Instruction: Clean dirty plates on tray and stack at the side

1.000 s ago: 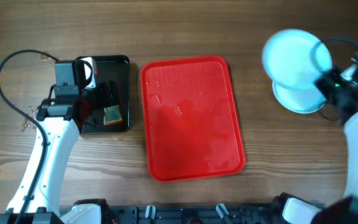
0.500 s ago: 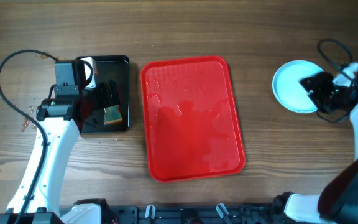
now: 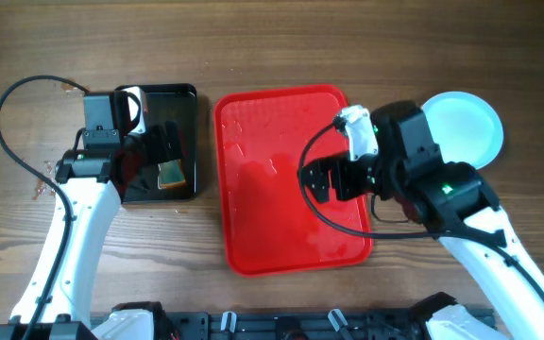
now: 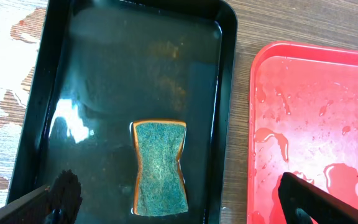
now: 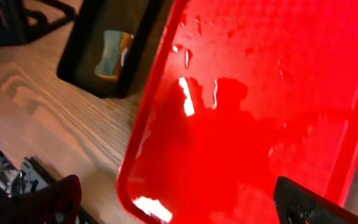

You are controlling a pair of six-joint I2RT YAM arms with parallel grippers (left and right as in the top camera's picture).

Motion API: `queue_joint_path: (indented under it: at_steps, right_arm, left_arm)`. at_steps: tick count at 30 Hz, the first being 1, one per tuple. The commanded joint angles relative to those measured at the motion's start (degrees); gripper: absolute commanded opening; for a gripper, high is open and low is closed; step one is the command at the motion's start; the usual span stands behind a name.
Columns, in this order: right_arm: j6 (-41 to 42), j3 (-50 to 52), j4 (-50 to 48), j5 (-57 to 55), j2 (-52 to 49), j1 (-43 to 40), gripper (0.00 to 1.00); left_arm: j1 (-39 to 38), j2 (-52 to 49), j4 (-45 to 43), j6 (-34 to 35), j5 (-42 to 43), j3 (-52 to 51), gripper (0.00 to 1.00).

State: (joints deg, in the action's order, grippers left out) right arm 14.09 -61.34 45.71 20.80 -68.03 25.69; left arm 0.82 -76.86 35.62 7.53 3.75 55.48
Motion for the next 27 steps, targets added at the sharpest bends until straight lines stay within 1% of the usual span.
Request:
queue_joint_path:
  at_steps: [1, 3, 4, 5, 6, 8, 9, 11, 13, 15, 17, 18, 19, 20, 21, 23, 25, 27]
  right_arm:
    - [-0.6, -0.6, 2.2, -3.1, 0.9, 0.1, 1.0]
    - [-0.6, -1.5, 0.0, -9.9, 5.4, 0.1, 1.0]
    - [-0.6, -1.7, -2.1, -17.1, 10.8, 0.1, 1.0]
    - [-0.9, -1.7, -2.5, -20.9, 15.5, 0.1, 1.0]
    - [-2.7, -1.6, -2.6, -22.6, 19.5, 0.1, 1.0]
    - [-11.3, -0.9, -2.9, -26.7, 28.0, -0.1, 1.0]
    - [-14.7, 1.2, -4.1, -27.2, 31.2, -0.7, 1.0]
    - [-15.3, 8.4, -8.8, -27.2, 36.5, -4.8, 1.0]
    - [-9.5, 18.9, -17.6, -26.7, 41.1, -10.3, 1.0]
    - [1.8, 29.8, -25.4, -26.8, 46.2, -15.3, 1.0]
    - [9.3, 37.4, -26.5, -27.1, 52.0, -18.9, 1.0]
    - [8.8, 39.7, -27.3, -27.2, 54.3, -19.8, 1.0]
    - [6.2, 42.1, -28.2, -27.2, 56.9, -20.3, 1.0]
    - [1.0, 44.8, -28.7, -26.3, 60.2, -20.4, 1.0]
    - [-2.4, 46.3, -29.0, -24.7, 61.9, -20.4, 1.0]
    - [-12.8, 50.8, -30.6, -18.0, 66.1, -20.4, 1.0]
    - [-15.5, 54.7, -35.6, -17.2, 67.9, -20.4, 1.0]
    - [-15.4, 57.9, -42.6, -17.3, 67.9, -20.5, 1.0]
  left_arm:
    - [0.2, 0.2, -0.2, -1.1, -0.4, 0.7, 1.0]
    - [0.2, 0.2, -0.2, -1.1, -0.4, 0.7, 1.0]
    - [0.2, 0.2, -0.2, -1.1, -0.4, 0.7, 1.0]
    - [0.2, 0.2, -0.2, -1.1, -0.4, 0.7, 1.0]
    - [0.2, 0.2, -0.2, -1.1, -0.4, 0.7, 1.0]
    - [0.2, 0.2, -0.2, -1.1, -0.4, 0.7, 1.0]
    - [0.2, 0.2, -0.2, -1.1, -0.4, 0.7, 1.0]
    - [0.2, 0.2, -0.2, -1.1, -0.4, 0.7, 1.0]
    - [0.2, 0.2, -0.2, -1.1, -0.4, 0.7, 1.0]
    - [0.2, 0.2, -0.2, -1.1, -0.4, 0.7, 1.0]
    - [0.2, 0.2, -0.2, -1.1, -0.4, 0.7, 1.0]
    - [0.2, 0.2, -0.2, -1.1, -0.4, 0.7, 1.0]
    - [0.2, 0.2, -0.2, -1.1, -0.4, 0.7, 1.0]
    - [0.2, 0.2, -0.2, -1.1, -0.4, 0.7, 1.0]
    - [0.2, 0.2, -0.2, -1.1, -0.4, 0.7, 1.0]
    - [0.2, 0.2, -0.2, -1.1, -0.4, 0.7, 1.0]
    - [0.2, 0.2, -0.2, -1.1, -0.4, 0.7, 1.0]
    - [0.2, 0.2, -0.2, -1.1, -0.4, 0.7, 1.0]
